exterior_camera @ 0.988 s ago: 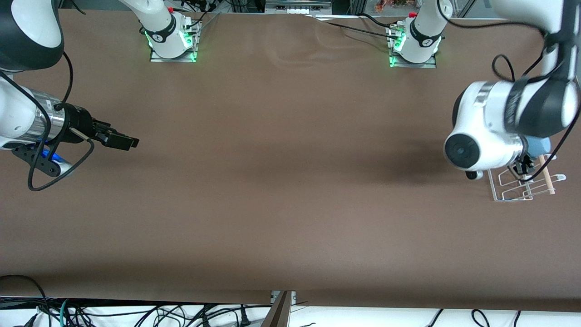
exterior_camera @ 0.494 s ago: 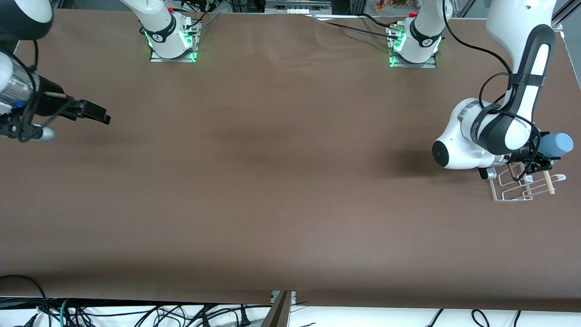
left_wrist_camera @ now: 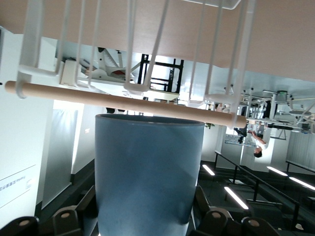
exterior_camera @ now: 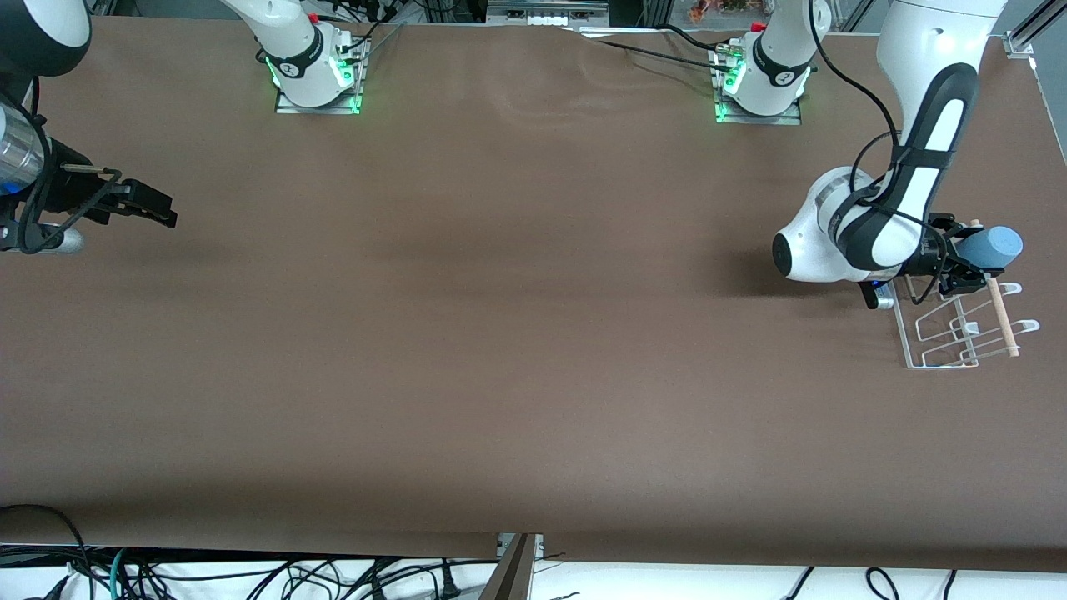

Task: Transfer cup to left arm and place on rack
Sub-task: 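Lower the cup onto the rack prongs with the left gripper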

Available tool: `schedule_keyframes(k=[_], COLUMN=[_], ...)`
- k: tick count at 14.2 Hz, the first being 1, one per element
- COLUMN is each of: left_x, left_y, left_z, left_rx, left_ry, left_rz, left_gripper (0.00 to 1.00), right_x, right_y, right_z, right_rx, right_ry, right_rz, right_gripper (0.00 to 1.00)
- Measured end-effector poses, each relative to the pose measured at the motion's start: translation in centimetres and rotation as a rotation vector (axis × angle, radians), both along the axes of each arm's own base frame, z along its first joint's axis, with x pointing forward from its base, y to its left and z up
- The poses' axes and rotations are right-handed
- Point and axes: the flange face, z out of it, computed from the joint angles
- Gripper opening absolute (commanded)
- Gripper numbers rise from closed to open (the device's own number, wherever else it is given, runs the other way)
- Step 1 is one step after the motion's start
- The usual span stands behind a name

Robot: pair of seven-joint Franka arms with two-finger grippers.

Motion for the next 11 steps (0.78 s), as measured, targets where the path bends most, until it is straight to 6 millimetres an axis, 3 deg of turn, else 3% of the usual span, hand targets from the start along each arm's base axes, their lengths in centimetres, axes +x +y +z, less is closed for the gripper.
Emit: schedule_keyframes(k=[2, 6, 11], left_x=[-0.1, -0.4, -0.2], left_y=[0.3, -0.2, -0.2], left_z=[-0.5, -2.5, -3.0], left_rx=[0.001, -0.004, 0.009], left_ry=[-0.016, -0.018, -0.039], left_rz=[-0.007, -0.019, -0.049], left_gripper=[0.17, 0.17, 0.17], right_x=[0.0, -0.1, 0.2], right_y=[0.7, 4.6, 5.8], right_z=[0.1, 0.5, 2.1], right_rx=[-0.004, -0.004, -0.002], right_ry=[-0.002, -0.012, -0.051], right_rz=[0.014, 0.073, 0.091], right_gripper=[1.0, 1.0, 1.0])
